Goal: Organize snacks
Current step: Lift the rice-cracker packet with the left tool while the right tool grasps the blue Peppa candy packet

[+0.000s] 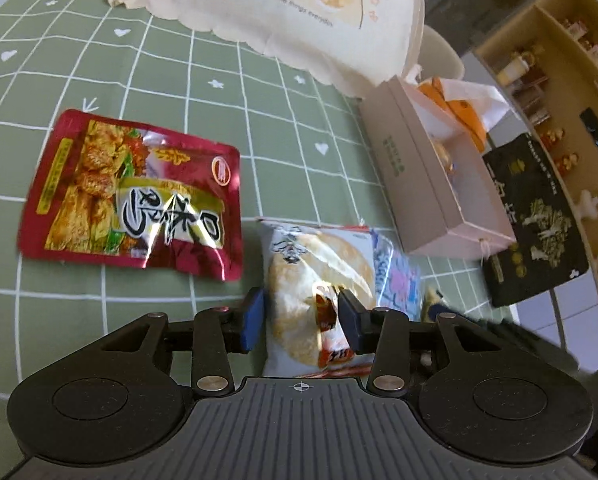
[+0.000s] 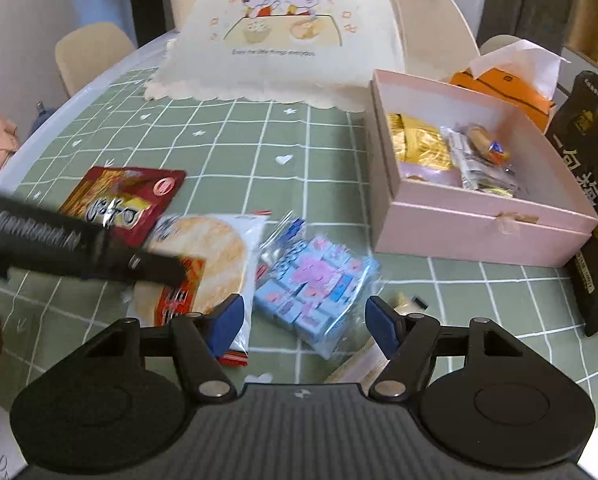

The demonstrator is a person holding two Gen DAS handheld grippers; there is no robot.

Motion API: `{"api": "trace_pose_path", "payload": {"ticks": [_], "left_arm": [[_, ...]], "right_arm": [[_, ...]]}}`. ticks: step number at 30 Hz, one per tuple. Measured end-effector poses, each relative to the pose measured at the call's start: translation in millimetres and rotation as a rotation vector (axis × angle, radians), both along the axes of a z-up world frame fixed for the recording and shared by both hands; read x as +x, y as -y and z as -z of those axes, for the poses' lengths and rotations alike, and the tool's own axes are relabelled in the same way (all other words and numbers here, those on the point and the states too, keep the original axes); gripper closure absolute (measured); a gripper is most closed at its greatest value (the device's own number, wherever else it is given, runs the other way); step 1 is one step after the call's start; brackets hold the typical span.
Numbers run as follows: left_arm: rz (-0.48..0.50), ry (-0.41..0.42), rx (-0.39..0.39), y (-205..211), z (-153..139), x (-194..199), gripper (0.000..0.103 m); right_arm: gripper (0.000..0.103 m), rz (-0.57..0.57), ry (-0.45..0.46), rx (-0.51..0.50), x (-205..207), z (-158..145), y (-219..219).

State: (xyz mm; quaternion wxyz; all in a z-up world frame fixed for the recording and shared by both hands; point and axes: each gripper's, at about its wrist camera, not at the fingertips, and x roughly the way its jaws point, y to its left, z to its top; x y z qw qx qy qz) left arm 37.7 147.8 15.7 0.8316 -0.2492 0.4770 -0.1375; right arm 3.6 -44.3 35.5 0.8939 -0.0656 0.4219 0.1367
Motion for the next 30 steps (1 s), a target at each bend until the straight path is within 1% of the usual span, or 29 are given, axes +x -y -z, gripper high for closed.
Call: {"api": "trace_pose_path", "payload": {"ticks": [2, 3, 5, 7, 9, 12, 15, 17, 20, 25, 30], "left_arm": [[0.017, -0.01, -0.027, -0.5, 1.4, 0.9, 0.058], [0.027, -0.015, -0.033, 0.4, 0.4, -0.2, 0.058], [0.045, 0.002, -0.041, 2.9, -6.8, -5.3, 0.058], [0.072, 0.032, -0.045, 6.3, -17.6, -11.2, 0.058], [0.093, 0.05, -0.039, 11.3, -24.7, -13.3, 0.059], [0.117, 0.053, 0.005, 19.2, -25.5, -8.0, 0.059], [0.113, 0.025, 0.024, 26.6, -18.5, 2.7, 0.067], [0.126, 0.018, 0.031, 29.9, -14.8, 6.3, 0.078], [0.146, 0.027, 0.047, 33.7, -15.3, 5.0, 0.08], [0.13, 0.027, 0.043, 24.3, -25.2, -7.5, 0.082], [0.059, 0.037, 0.055, -1.5, -39.8, -26.4, 0.082]], "right_arm": [[0.034, -0.009, -0.025, 0.007, -1.8, 4.6, -1.9], [0.034, -0.008, -0.021, 0.0, -4.1, 5.7, -2.7], [0.034, -0.017, -0.013, -0.016, -7.5, 5.5, -4.8], [0.034, -0.022, -0.015, -0.009, -9.9, 3.5, -4.2], [0.034, -0.032, -0.019, 0.002, -11.8, 2.1, -3.6], [0.034, -0.04, -0.023, 0.007, -13.3, 2.2, -4.5], [0.034, -0.052, -0.02, 0.004, -16.4, 1.8, -6.9], [0.034, -0.057, -0.018, 0.002, -18.6, 1.4, -6.6], [0.034, -0.058, -0.019, 0.006, -21.2, 0.6, -2.9], [0.033, -0.052, -0.008, 0.007, -26.1, -4.1, 4.6], [0.028, -0.051, 0.01, 0.003, -19.3, -11.0, 9.4]]}}
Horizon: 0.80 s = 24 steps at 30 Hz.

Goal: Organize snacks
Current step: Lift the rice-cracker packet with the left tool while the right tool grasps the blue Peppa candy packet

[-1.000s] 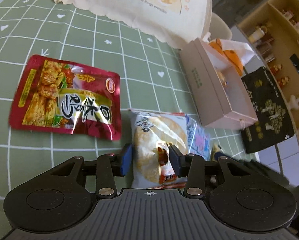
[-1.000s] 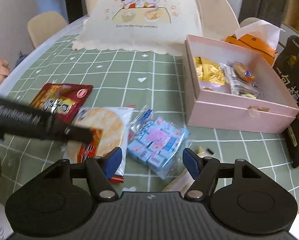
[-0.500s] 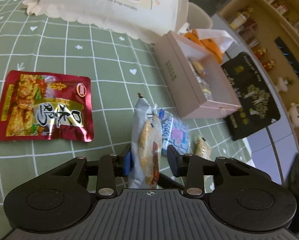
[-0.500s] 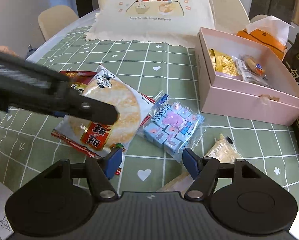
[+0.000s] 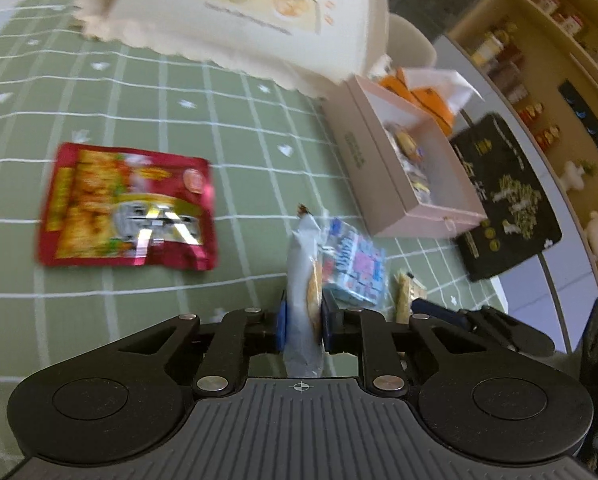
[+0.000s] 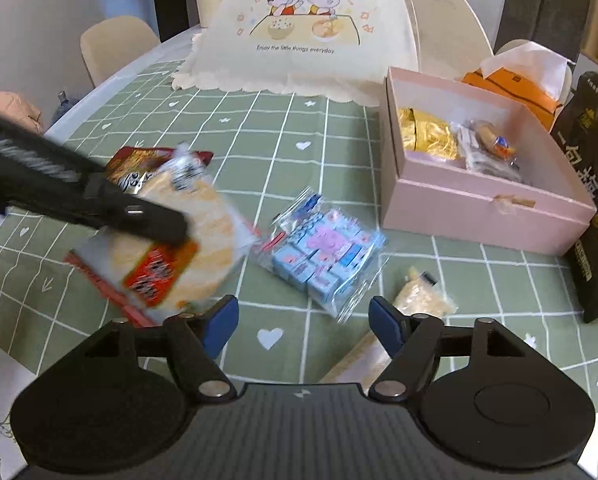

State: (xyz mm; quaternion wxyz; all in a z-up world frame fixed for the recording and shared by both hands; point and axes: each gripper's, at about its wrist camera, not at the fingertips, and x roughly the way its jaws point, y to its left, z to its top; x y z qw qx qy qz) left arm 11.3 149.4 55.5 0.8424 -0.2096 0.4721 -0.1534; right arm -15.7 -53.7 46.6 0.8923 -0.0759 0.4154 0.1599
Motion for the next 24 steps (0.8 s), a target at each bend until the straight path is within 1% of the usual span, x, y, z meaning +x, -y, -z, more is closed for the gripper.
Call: {"api": "trace_pose_path", "payload": {"ticks": [3, 5, 7, 10, 12, 15, 18, 20, 24], "left_arm": [[-0.048, -0.012, 0.011, -15.4, -6.0, -7.2, 0.082], [-0.06, -0.017, 0.02, -22.0, -10.3, -11.2, 0.082], [-0.058, -0.017, 0.058, -21.4, -15.1, -14.1, 0.082], [-0.047, -0.013, 0.113, -16.4, -18.1, -16.7, 0.082], [-0.04, -0.018, 0.128, -13.3, -17.0, -18.2, 0.082], [-0.039, -0.031, 0.14, -10.3, -13.9, -19.5, 0.082], [-0.034, -0.037, 0.153, -9.2, -12.5, -19.0, 0.082], [-0.03, -0.037, 0.163, -8.0, -12.7, -18.9, 0.082], [-0.023, -0.044, 0.18, -7.6, -11.2, -18.0, 0.082]], "right_arm": [[0.028, -0.002, 0.007, 0.003, 11.4, -1.8, 1.2], [0.028, 0.002, 0.021, 0.002, 21.9, -1.9, 2.1], [0.026, -0.001, 0.022, 0.009, 34.7, -0.3, 3.6], [0.026, 0.004, -0.017, 0.021, 56.7, 6.9, 5.4], [0.024, 0.012, -0.05, 0.033, 64.4, 11.9, 6.0], [0.021, 0.009, -0.091, 0.066, 61.0, 12.4, 0.2], [0.02, -0.067, -0.115, 0.109, 50.3, 6.3, -8.3], [0.02, -0.095, -0.084, 0.102, 45.3, 0.4, -12.1], [0.02, -0.098, 0.006, -0.003, 53.3, -2.5, -18.1]]}}
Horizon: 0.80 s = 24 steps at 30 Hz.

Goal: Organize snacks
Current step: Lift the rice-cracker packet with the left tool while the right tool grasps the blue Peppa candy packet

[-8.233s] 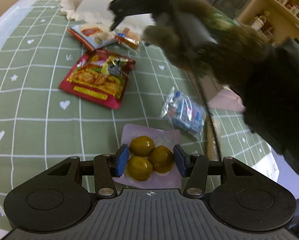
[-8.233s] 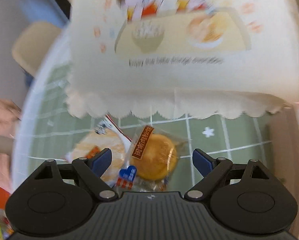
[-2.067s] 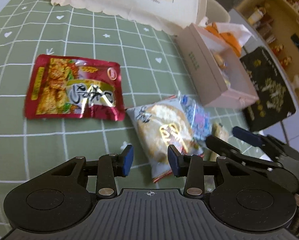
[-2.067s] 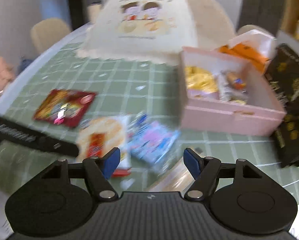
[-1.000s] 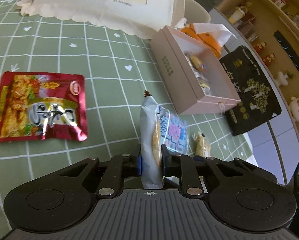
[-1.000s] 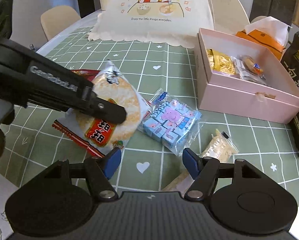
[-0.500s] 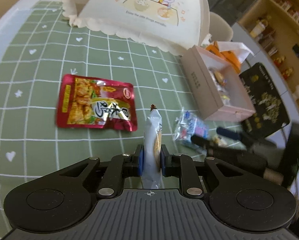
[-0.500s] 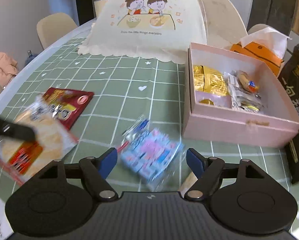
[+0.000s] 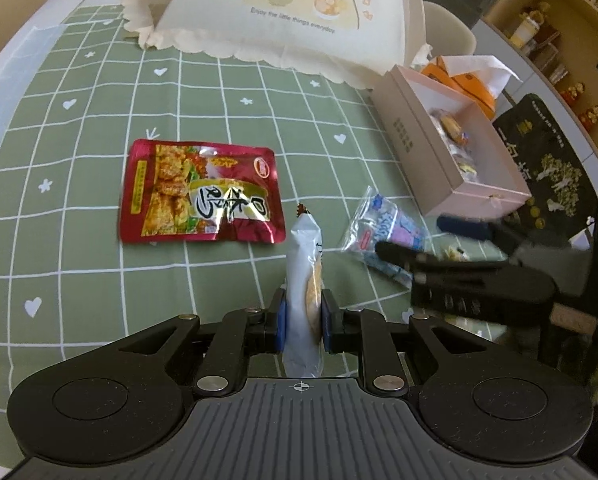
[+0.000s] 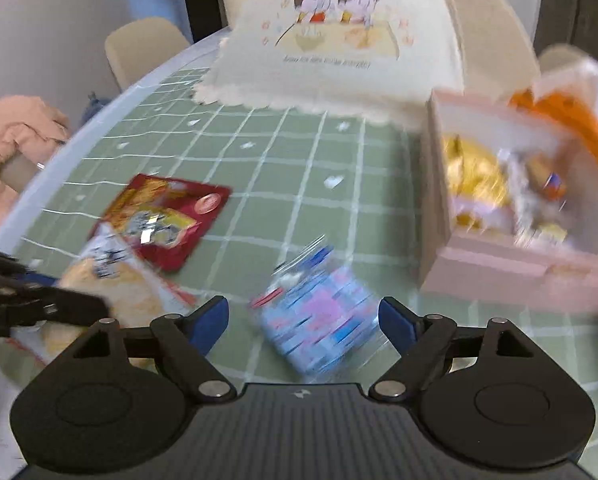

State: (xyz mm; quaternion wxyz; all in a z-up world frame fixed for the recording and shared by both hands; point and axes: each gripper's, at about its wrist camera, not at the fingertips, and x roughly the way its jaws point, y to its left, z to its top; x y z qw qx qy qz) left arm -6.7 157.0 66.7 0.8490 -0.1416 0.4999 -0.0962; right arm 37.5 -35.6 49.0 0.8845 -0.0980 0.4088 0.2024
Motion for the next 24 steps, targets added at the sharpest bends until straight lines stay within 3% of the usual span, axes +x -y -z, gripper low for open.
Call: {"api": "trace_pose_path", "payload": {"ticks": [3, 10, 19, 21, 23, 24], "left_arm": [[0.001, -0.003, 0.002, 0.2, 0.3, 0.3, 0.082], [0.005, -0.013, 0.005, 1.0, 2.2, 2.2, 0.082], [0.033, -0.042, 0.017, 9.8, 17.2, 2.6, 0.081], [0.04, -0.043, 0.02, 11.0, 18.5, 2.0, 0.081], [0.046, -0.043, 0.018, 11.2, 19.7, 1.5, 0.081], [0.045, -0.045, 0.016, 10.9, 20.6, 1.6, 0.081]], "right_arm": [[0.02, -0.018, -0.005, -0.048, 12.4, 9.1, -1.9], [0.016, -0.05, -0.093, 0.017, 8.3, 13.9, -3.0], [0.015, -0.097, -0.086, -0.021, 17.1, 24.9, -9.7], [0.021, -0.101, -0.098, -0.019, 14.3, 22.8, -12.3], [0.042, -0.113, -0.104, -0.027, 7.3, 16.6, -15.1], [0.043, -0.116, -0.109, -0.02, 2.9, 11.6, -15.0]]}}
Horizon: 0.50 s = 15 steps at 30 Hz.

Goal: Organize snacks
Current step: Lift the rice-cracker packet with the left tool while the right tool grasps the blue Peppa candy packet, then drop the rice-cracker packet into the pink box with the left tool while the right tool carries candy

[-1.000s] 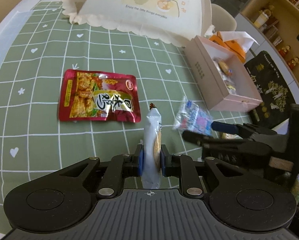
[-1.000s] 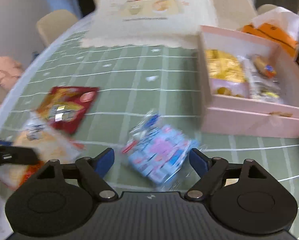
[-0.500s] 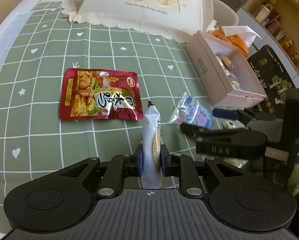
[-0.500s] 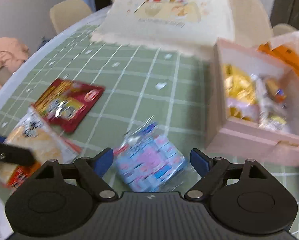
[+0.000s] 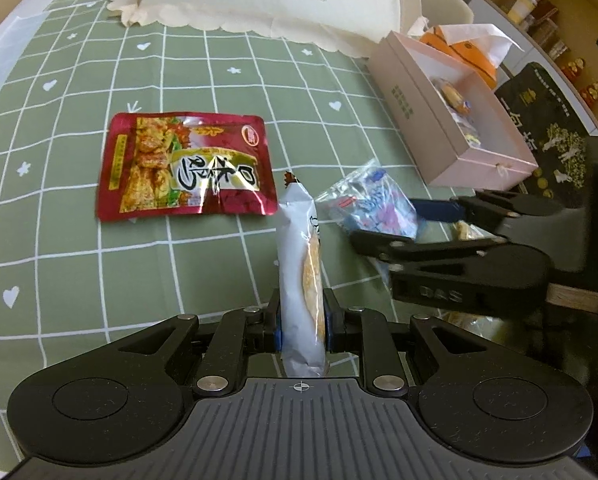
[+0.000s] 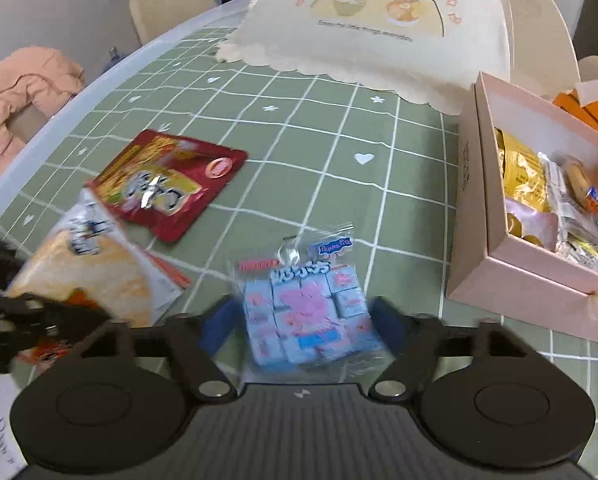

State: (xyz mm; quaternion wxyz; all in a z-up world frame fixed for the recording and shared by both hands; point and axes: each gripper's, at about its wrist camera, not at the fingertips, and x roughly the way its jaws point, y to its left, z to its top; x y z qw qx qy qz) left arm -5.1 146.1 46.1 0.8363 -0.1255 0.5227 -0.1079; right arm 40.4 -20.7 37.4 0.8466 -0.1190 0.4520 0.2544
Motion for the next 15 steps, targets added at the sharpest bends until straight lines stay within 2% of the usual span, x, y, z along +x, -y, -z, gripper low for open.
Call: {"api": "trace_pose_path", "payload": {"ticks": [3, 8, 15], "left_arm": [[0.002, 0.0, 0.0, 1.1, 1.0, 1.1, 0.081], [0.019, 0.013, 0.003, 7.9, 1.1, 2.3, 0.082], [0.1, 0.037, -0.066, 35.4, -11.2, -1.0, 0.082]], "right_arm": [[0.043, 0.009, 0.003, 0.049, -14.9, -19.7, 8.9], [0.043, 0.072, 0.063, 0.091, -37.3, -55.7, 42.4], [0.043, 0.228, 0.125, 0.042, -49.1, -73.8, 106.9]]}}
